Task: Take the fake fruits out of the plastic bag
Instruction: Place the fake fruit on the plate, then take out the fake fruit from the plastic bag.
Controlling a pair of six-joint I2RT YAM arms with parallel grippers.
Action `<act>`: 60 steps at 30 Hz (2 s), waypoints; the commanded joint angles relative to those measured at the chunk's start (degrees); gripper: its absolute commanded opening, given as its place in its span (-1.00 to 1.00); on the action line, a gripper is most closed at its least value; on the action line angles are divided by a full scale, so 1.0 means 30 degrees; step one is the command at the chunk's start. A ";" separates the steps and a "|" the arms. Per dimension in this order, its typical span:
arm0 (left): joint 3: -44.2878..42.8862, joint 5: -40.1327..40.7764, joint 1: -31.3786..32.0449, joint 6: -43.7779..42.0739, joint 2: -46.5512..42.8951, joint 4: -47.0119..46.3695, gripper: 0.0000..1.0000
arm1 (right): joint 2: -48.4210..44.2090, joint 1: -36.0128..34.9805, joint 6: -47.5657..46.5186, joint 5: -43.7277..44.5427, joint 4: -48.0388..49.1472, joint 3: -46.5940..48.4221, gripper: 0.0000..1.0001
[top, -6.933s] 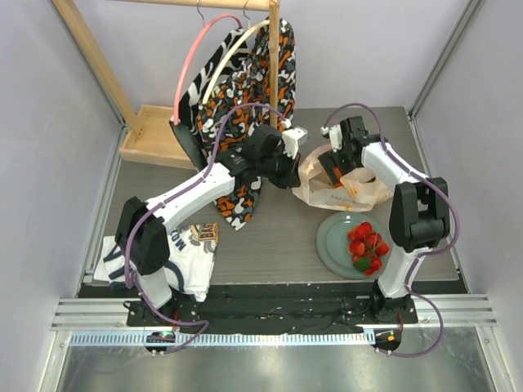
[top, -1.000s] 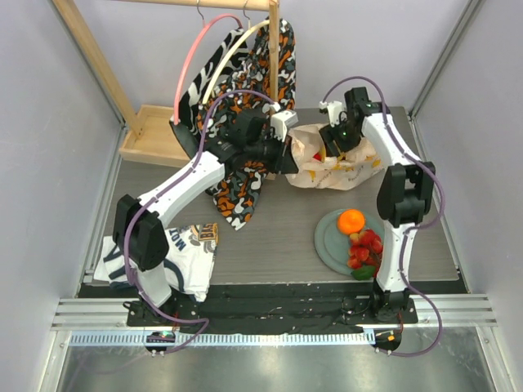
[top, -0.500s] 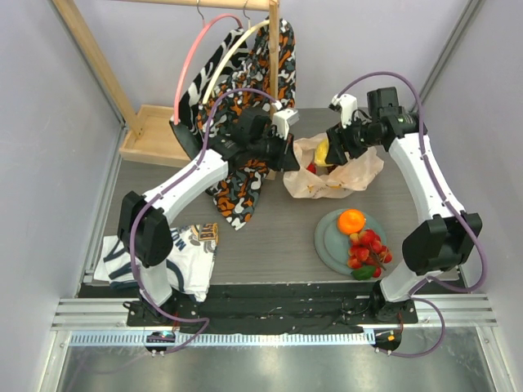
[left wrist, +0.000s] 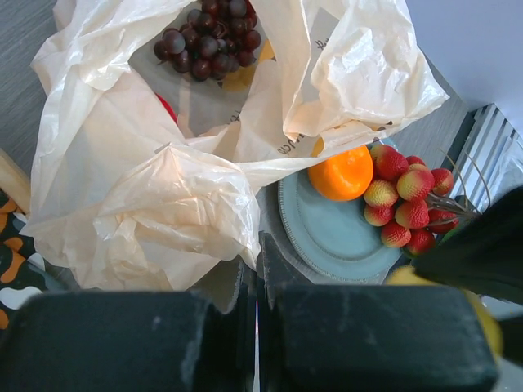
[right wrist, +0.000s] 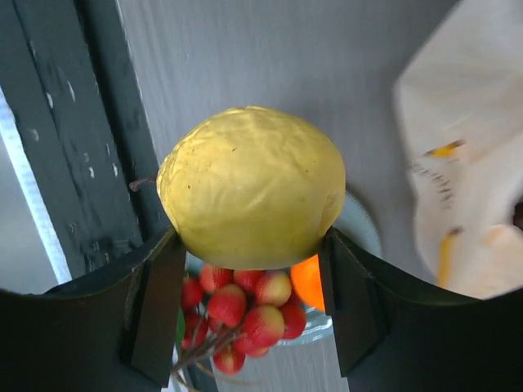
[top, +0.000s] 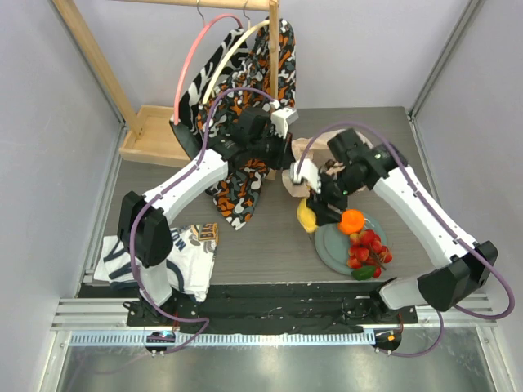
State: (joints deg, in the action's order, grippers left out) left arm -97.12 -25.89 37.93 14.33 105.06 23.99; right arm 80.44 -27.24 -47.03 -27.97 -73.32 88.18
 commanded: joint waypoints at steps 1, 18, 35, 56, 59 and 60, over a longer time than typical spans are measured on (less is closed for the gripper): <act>0.0203 0.0631 -0.0163 -0.0556 -0.1355 -0.0379 -1.00 | -0.0797 -0.0205 -0.5002 0.5320 0.1023 -0.4073 -0.42; 0.1261 0.0515 -0.0340 -0.0616 -0.1942 -0.0320 -1.00 | 0.2687 0.0087 -0.7380 0.8294 0.5456 -0.7183 -0.42; 0.0791 0.0163 -0.0340 -0.0556 -0.1268 -0.0232 -1.00 | 0.2220 0.0175 -0.6066 0.6928 0.3060 -0.2955 0.99; 0.1173 -0.1068 -0.0369 -0.3398 -0.2733 0.1729 -1.00 | 0.6875 0.1114 0.5421 0.9930 1.3919 -0.0855 0.04; 0.1201 -0.1009 -0.0340 -0.3749 -0.3055 0.2140 -1.00 | 0.6819 0.0879 0.5742 0.9968 1.3398 -0.1295 0.01; 0.1260 -0.0806 -0.0369 -0.3837 -0.3143 0.2315 -1.00 | 0.6615 0.0849 0.6033 0.9880 1.3308 -0.1559 0.01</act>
State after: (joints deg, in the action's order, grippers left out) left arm -91.98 -25.89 35.79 5.85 100.44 30.83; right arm 103.77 -23.46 -32.56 -1.43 -35.14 84.49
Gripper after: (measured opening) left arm 0.012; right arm 0.511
